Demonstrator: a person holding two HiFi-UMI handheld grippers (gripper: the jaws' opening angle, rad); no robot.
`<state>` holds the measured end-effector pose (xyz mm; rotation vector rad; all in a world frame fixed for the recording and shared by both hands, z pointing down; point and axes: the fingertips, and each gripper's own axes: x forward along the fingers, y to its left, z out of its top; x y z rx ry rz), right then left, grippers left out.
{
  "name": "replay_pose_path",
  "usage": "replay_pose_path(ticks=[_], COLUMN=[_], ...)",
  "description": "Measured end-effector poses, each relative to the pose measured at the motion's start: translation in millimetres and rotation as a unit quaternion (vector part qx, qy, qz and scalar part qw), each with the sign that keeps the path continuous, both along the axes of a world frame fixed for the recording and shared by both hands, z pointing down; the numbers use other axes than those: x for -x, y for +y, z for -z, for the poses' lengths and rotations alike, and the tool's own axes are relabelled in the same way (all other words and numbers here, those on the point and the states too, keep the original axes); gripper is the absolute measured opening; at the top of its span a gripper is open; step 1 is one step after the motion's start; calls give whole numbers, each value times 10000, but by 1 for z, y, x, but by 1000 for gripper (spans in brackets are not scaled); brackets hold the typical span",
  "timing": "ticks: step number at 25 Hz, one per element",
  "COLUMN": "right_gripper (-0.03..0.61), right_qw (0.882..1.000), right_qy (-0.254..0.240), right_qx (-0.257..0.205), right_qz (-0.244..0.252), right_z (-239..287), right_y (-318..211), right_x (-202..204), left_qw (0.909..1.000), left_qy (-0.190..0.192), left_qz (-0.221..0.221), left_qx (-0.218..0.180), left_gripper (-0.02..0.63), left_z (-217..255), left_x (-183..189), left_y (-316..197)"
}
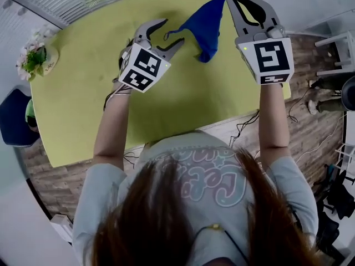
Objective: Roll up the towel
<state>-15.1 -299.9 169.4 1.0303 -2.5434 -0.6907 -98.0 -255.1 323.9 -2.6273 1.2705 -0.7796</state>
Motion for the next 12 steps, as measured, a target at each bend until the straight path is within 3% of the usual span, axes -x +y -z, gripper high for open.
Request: replay_pose_path(ticks=[5, 12], right_gripper=[20, 20], right_qw=[9999, 9999], right_qy=[-89, -102], right_qx=[4, -18], right_qz=[80, 62], right_z=[5, 9], right_y=[8, 9], right_x=[7, 5], left_qw=[9993, 9991], left_qy=[-232, 325], left_qz=[85, 3], left_qx=[274, 288], left_gripper=[232, 210], left_z=[-35, -18], left_x=[-4, -26], left_y=[-17, -1])
